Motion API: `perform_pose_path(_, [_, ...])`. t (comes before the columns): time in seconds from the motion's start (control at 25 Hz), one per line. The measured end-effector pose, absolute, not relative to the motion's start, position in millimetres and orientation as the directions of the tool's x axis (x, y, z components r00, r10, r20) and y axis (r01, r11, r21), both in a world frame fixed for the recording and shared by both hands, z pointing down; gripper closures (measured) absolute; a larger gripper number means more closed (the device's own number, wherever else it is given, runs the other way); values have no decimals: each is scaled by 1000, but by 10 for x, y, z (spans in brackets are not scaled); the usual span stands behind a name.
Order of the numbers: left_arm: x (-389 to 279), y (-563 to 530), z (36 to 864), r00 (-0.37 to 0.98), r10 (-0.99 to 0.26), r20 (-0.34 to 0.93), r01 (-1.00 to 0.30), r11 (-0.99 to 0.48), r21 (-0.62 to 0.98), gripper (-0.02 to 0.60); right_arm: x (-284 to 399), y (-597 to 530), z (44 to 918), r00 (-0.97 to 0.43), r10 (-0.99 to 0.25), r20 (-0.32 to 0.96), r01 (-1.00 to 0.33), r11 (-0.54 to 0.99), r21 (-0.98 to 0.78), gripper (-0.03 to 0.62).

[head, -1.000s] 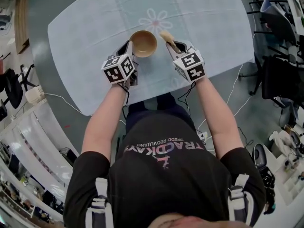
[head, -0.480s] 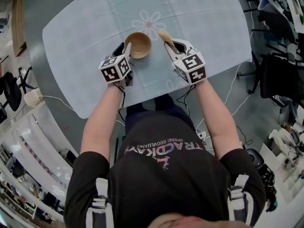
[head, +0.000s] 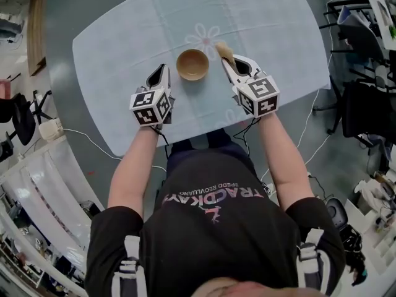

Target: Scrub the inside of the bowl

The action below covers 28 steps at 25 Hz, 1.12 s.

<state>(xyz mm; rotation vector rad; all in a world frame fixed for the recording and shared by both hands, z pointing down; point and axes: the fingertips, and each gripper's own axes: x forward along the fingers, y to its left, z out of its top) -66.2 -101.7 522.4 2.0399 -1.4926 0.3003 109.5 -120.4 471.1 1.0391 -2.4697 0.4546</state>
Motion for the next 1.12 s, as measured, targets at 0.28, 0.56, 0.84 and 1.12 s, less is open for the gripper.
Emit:
perform_pose_path(0.28, [-779,-804,4057,383,-875,297,-924,-369,105,563,814,-990,3913,-645,-680,349,-747,658,-98,562])
perform_pose_path(0.56, [-939,-528,3346,403,-898,179,-915,-388,111,565,608,-666,3122,-639,-739,213,-762,647,-44,562])
perform_pose_path(0.84, [-910,-290,3251,461,-870,174,-887,-446,119,566,522,-380,2790,-625,-763,163,-775,631,-18,562])
perform_pose_path(1.12, [-853,-83,3476,507,-833,221,-862,-488,137,566,495,-146,3166,-601,-763,237,-793,607,-57,562])
